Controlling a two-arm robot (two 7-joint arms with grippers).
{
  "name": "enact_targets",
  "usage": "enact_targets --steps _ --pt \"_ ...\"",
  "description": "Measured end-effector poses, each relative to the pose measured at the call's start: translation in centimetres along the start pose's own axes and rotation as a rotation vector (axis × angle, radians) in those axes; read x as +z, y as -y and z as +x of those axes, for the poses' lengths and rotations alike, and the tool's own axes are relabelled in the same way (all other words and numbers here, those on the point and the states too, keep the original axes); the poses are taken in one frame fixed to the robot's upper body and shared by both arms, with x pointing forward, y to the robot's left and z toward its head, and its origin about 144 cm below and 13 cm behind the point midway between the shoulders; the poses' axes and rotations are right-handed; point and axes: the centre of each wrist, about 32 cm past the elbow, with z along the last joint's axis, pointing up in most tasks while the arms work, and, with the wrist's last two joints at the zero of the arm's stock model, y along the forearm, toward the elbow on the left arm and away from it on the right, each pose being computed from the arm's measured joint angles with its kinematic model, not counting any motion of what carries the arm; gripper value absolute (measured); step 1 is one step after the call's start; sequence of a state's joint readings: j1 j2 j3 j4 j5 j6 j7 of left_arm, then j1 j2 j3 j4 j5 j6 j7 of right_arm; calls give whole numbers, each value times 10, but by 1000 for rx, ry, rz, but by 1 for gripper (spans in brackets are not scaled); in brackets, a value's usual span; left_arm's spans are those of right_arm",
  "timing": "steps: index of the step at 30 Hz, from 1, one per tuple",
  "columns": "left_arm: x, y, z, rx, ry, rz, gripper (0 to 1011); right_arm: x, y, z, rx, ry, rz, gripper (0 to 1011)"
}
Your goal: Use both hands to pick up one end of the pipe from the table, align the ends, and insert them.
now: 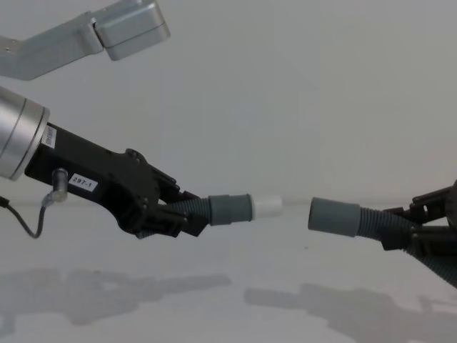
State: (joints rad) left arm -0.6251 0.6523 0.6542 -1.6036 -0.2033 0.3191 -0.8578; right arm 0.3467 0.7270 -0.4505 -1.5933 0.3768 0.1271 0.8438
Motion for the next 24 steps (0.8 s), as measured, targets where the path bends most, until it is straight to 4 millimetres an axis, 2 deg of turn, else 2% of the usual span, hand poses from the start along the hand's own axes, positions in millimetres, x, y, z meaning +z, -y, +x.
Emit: enact_targets --steps 24 --pt "-2 4 3 -61 20 -9 319 6 1 1 22 18 -18 274"
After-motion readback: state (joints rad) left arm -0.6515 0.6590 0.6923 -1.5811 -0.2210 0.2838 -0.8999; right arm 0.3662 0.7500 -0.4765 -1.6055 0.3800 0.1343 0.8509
